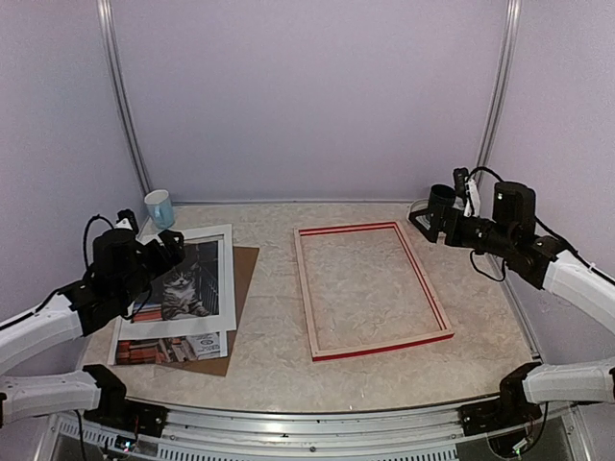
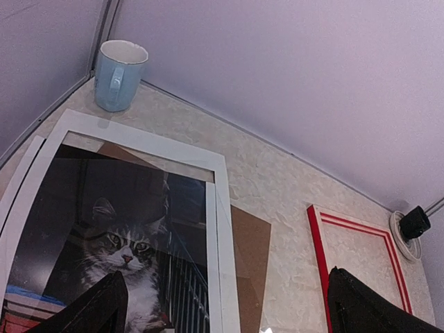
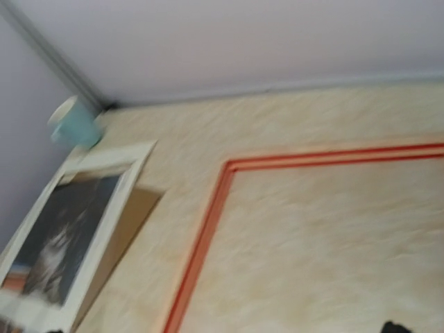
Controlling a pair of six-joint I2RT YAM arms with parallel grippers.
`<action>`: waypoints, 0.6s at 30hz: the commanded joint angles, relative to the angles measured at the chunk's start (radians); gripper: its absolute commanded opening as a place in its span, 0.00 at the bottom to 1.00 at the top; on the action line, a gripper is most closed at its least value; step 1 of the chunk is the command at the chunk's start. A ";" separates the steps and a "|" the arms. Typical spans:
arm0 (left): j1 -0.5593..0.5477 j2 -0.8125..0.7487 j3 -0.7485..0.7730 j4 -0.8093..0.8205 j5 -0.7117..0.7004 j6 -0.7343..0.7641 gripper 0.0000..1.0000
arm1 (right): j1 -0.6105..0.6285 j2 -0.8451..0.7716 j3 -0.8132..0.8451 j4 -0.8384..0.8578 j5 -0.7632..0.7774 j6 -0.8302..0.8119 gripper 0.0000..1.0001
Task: Put the photo into the frame
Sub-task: Pick up the glass panel from the mat board.
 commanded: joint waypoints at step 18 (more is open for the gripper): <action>0.057 0.280 -0.025 0.016 -0.081 -0.086 0.99 | 0.564 0.839 0.630 -0.086 0.022 0.047 0.99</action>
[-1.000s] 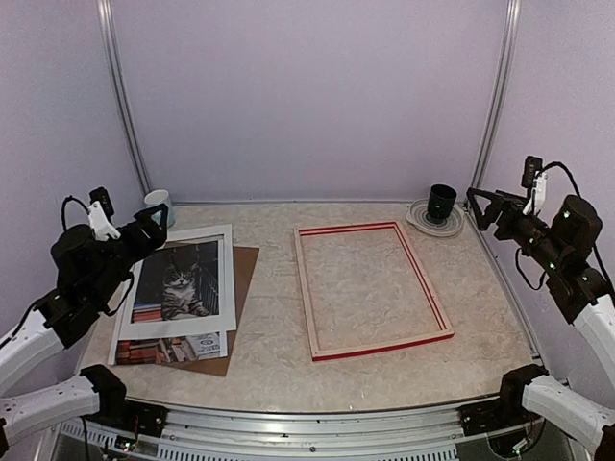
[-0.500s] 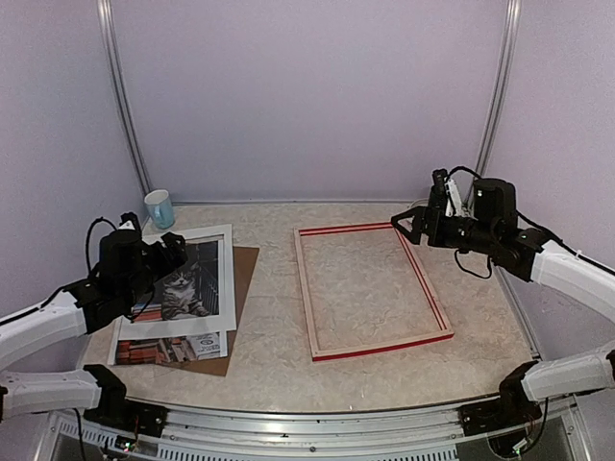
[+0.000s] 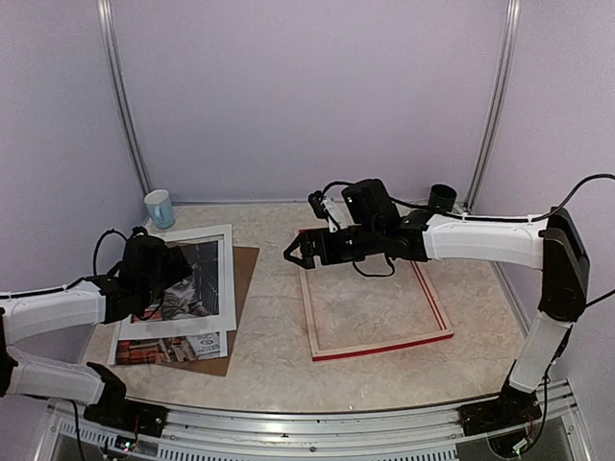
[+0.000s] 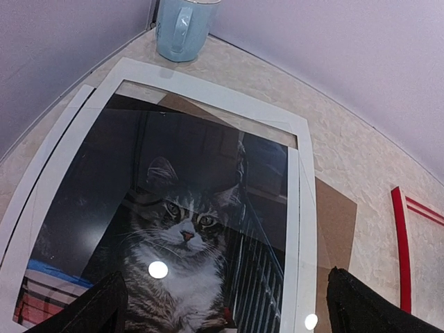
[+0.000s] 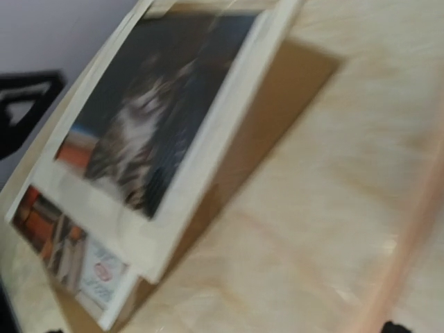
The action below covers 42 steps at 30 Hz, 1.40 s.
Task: Put the photo into the frame
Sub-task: Pick up the glass panel from the mat board.
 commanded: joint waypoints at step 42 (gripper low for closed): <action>0.125 0.182 -0.229 0.401 0.387 0.032 0.94 | 0.068 0.684 0.565 -0.188 -0.370 0.088 0.99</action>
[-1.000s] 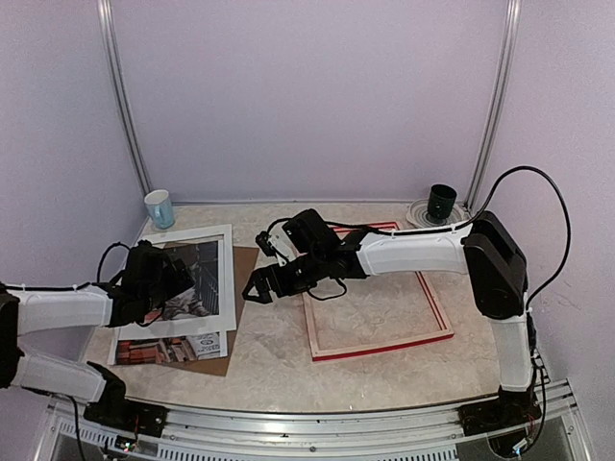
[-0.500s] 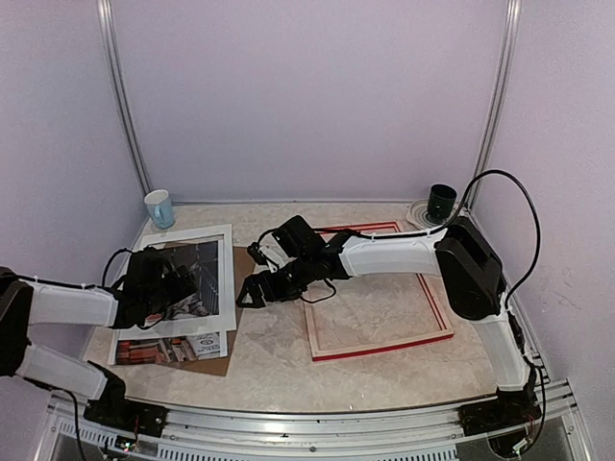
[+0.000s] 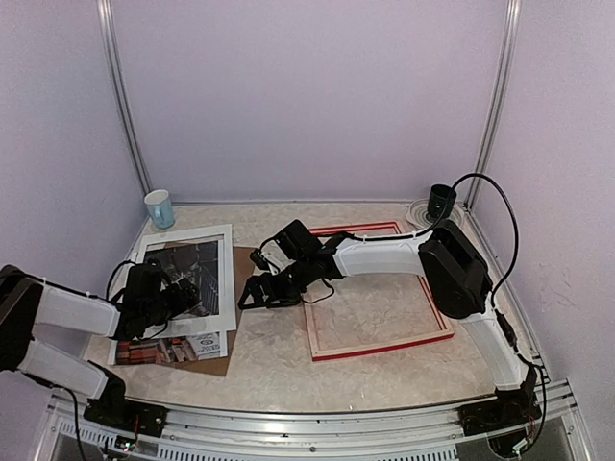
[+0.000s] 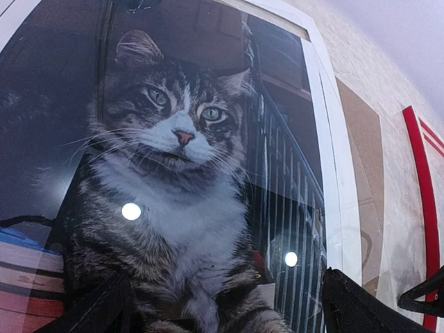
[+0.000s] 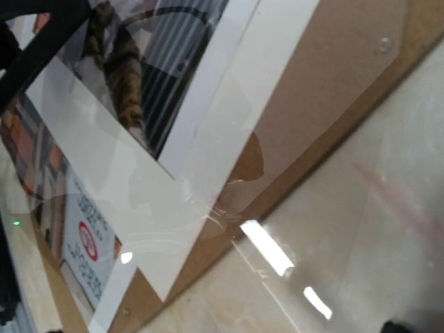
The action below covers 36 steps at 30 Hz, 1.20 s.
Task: Put the photo into the frame
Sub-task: Pick up the glass panel from the mat board.
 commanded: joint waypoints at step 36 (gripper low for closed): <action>-0.008 0.127 0.063 0.031 0.043 0.036 0.90 | -0.033 0.089 -0.022 0.230 -0.371 0.255 0.99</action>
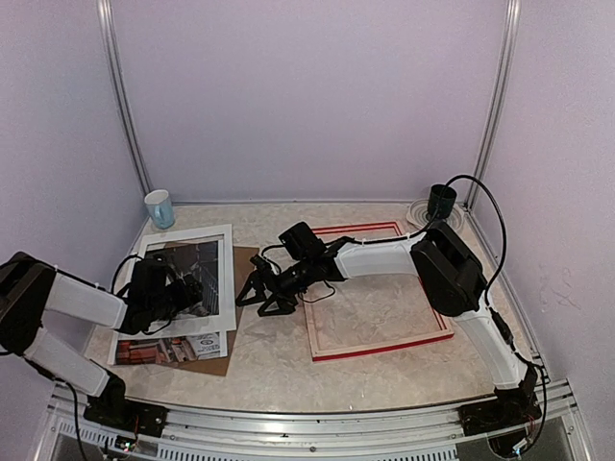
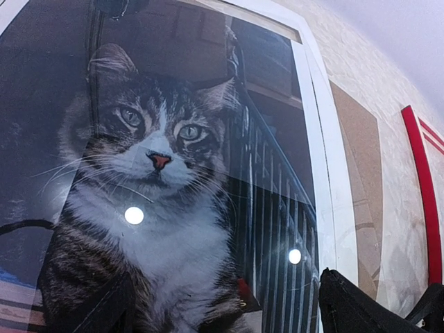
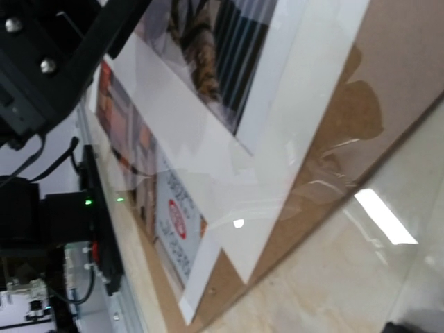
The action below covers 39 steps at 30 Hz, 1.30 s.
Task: Put the photo into the frame
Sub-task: Pick up the glass panel from the mat board.
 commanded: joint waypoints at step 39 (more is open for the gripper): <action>-0.034 0.065 0.051 -0.049 0.039 0.036 0.87 | -0.035 0.126 0.047 0.383 -0.142 0.351 0.93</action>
